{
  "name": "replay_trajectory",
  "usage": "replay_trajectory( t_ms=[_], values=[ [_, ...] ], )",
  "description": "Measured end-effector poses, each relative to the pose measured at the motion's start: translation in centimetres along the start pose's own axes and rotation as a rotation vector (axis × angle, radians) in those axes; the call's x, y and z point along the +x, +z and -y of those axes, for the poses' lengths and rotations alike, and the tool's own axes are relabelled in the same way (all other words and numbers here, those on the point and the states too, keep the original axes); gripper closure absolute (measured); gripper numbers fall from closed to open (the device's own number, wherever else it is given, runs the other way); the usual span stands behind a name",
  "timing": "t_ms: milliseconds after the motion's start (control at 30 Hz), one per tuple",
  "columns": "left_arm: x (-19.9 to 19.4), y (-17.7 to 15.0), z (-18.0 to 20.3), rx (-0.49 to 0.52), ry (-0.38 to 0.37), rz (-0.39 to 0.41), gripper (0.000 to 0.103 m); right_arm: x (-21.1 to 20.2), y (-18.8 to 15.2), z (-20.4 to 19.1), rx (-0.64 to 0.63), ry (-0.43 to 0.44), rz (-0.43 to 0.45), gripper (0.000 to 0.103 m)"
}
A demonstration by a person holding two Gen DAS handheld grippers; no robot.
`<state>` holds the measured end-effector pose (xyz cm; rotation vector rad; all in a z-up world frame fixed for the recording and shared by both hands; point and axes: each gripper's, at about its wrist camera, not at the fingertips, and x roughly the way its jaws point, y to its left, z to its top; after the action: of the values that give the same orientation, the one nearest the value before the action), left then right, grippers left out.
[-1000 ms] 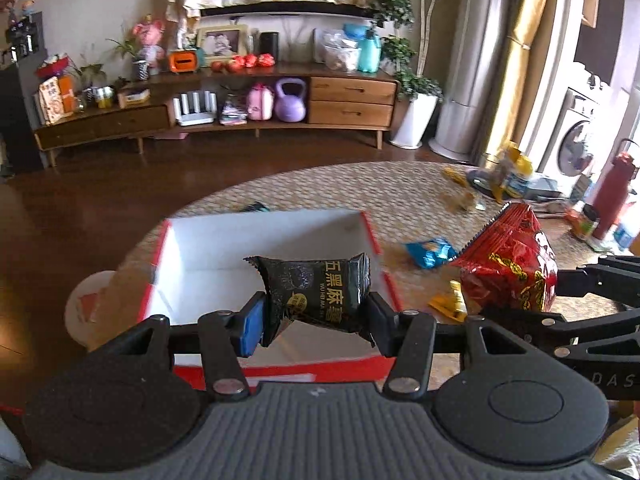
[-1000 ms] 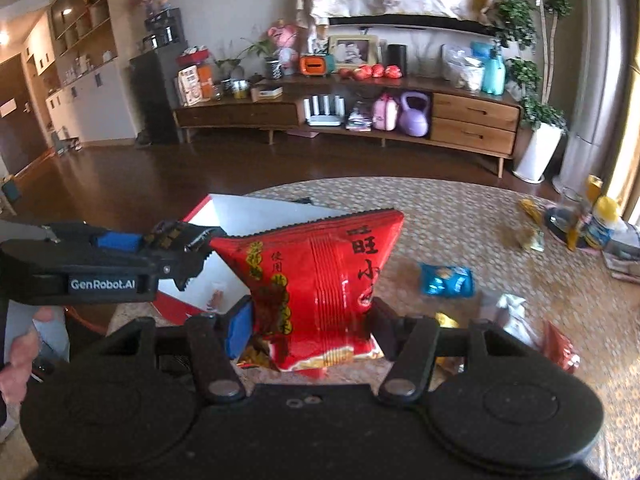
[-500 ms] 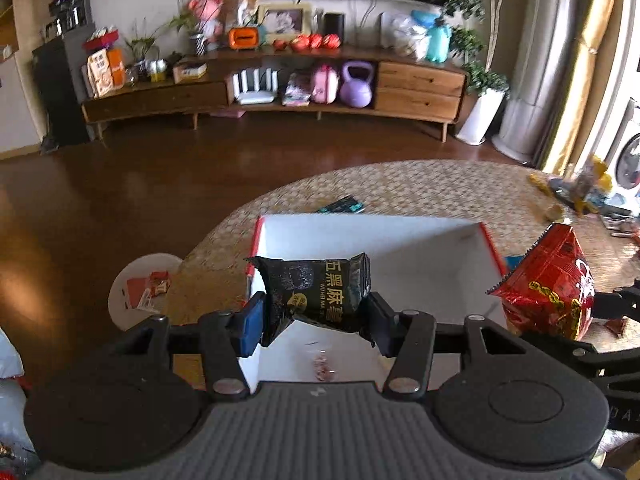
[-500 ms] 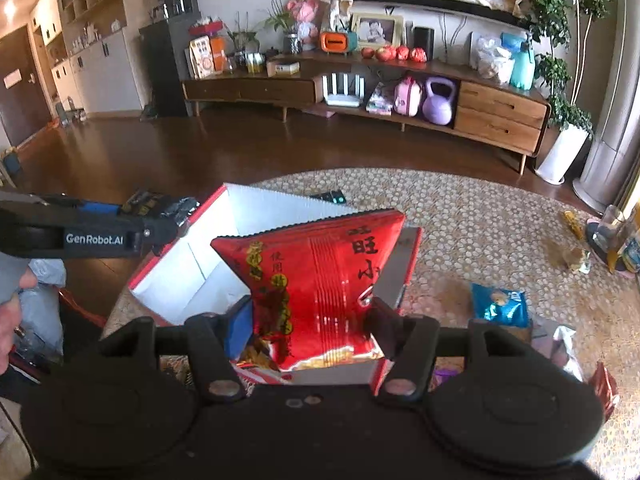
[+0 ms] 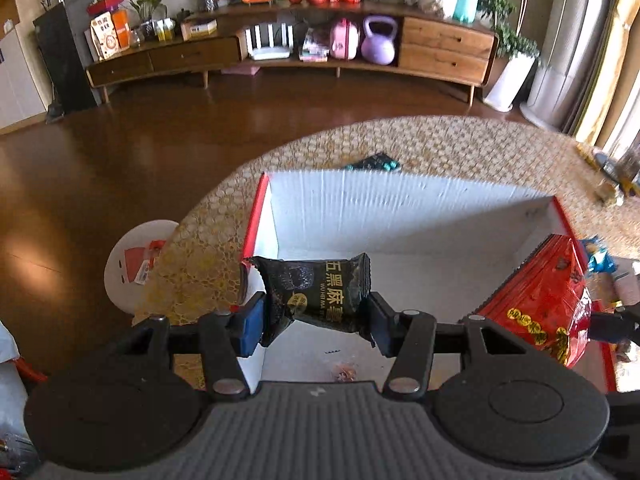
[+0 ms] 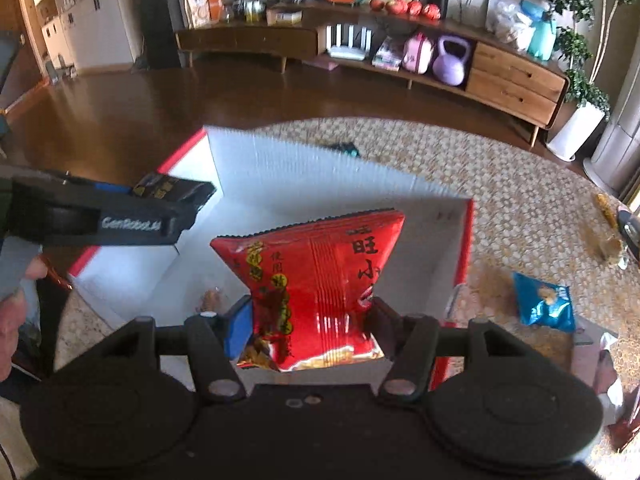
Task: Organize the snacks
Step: 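Carry both packets over the red box and open both tools to release them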
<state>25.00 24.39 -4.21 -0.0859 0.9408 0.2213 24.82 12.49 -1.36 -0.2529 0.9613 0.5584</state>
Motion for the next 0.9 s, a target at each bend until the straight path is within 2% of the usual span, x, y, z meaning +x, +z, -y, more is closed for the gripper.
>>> replay_trajectory(
  t_ms=[200,467,633,833,900],
  values=[
    [3.1,-0.2,0.2,0.01,0.008,-0.068,0.049,2.5,-0.1,-0.3,-0.016,0.003,-0.044,0.043],
    [4.4,-0.7,2.7,0.142,0.027,-0.078,0.049,4.3,-0.6,-0.1,-0.015,0.005,-0.083,0.043],
    [5.0,-1.1,3.4,0.159,0.019,-0.1,0.049,4.7,-0.9,-0.1,-0.011,0.002,-0.098,0.042],
    [5.3,-1.4,3.6,0.159,0.032,-0.116,0.047,4.3,-1.1,-0.1,-0.012,0.001,-0.084,0.036],
    [5.1,-1.5,3.6,0.154,0.034,-0.114,0.045,4.0,-1.1,-0.1,-0.011,0.0,-0.075,0.028]
  ],
)
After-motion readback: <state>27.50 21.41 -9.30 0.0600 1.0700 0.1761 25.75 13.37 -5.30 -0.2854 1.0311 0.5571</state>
